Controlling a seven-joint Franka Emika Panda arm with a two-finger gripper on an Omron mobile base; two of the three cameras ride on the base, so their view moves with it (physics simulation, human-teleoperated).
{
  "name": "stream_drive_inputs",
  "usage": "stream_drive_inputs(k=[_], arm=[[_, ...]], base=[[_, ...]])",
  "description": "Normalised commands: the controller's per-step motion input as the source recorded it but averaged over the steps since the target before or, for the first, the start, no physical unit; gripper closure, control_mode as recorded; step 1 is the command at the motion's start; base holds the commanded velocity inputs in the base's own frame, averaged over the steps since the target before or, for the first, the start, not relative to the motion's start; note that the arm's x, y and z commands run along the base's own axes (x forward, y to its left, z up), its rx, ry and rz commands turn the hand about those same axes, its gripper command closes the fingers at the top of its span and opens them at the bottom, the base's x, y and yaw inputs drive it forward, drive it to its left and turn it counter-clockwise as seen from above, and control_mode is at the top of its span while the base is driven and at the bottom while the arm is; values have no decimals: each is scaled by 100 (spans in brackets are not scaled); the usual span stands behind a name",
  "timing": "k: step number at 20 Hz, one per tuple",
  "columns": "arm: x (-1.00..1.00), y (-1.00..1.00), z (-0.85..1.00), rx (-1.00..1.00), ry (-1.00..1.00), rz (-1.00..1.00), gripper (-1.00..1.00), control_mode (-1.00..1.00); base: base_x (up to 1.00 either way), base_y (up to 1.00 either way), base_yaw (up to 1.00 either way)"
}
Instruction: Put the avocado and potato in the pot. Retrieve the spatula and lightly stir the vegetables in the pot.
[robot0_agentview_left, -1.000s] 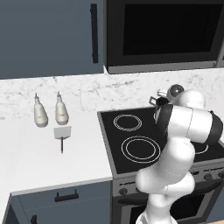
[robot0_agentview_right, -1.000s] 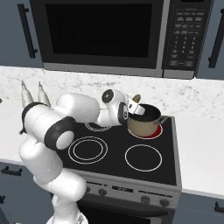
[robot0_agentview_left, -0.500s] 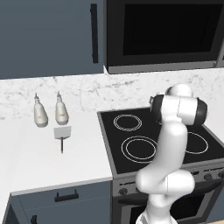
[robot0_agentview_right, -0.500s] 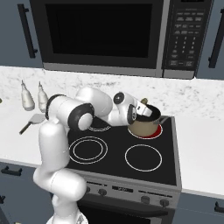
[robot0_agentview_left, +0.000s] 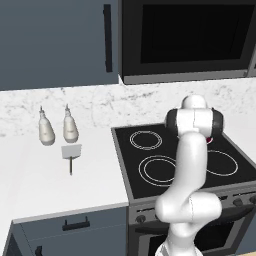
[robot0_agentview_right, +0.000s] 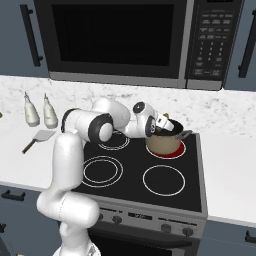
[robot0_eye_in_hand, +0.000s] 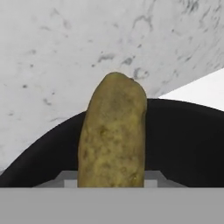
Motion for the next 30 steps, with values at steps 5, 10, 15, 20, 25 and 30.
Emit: stream_drive_inputs(k=[5, 10, 15, 20, 25, 30], arm=[[-4, -33, -3, 0, 0, 4, -100, -100], [-31, -24, 0, 0, -3, 3, -100, -100], [-53, 6, 58, 0, -18, 10, -100, -100], [-88, 26, 98, 0, -24, 15, -100, -100], [-100, 38, 99, 0, -8, 15, -100, -100], [-100, 51, 84, 0, 5, 14, -100, -100]], base=[[0, 0, 0], [0, 0, 0], [0, 0, 0], [0, 0, 0], [0, 0, 0], [0, 0, 0]])
